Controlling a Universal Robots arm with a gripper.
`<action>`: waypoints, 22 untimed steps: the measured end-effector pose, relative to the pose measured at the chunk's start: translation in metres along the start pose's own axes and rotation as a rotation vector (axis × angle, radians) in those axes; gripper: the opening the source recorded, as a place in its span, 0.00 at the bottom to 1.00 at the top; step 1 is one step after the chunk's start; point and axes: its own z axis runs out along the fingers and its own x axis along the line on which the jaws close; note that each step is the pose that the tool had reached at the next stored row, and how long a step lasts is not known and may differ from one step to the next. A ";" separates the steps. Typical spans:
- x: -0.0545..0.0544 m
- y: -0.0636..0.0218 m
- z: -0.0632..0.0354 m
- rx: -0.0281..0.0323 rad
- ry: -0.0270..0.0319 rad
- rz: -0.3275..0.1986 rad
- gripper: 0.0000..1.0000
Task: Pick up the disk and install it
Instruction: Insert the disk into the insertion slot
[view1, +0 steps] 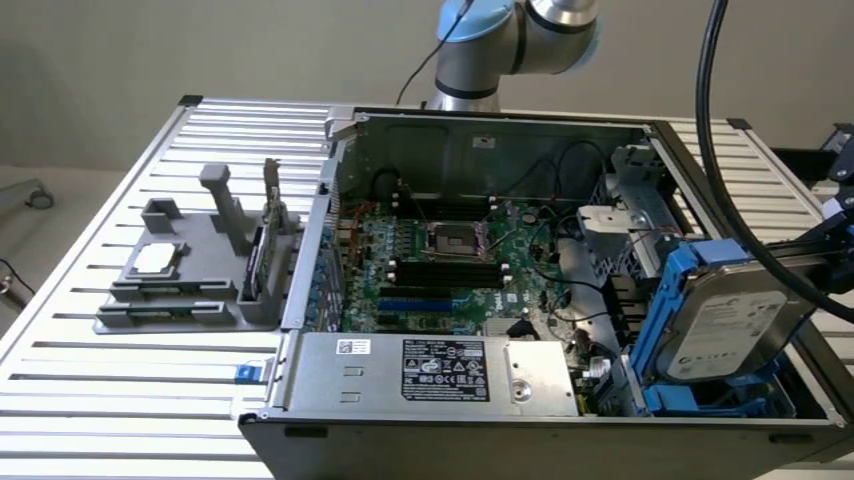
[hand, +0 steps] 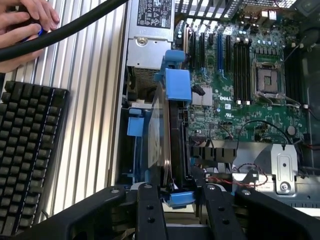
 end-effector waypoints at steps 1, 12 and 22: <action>0.000 -0.0011 -0.0004 0.0001 -0.0009 0.000 0.34; 0.001 -0.0059 -0.0014 0.0006 -0.0091 -0.003 0.34; 0.003 -0.0056 -0.0019 0.0007 -0.0146 -0.004 0.48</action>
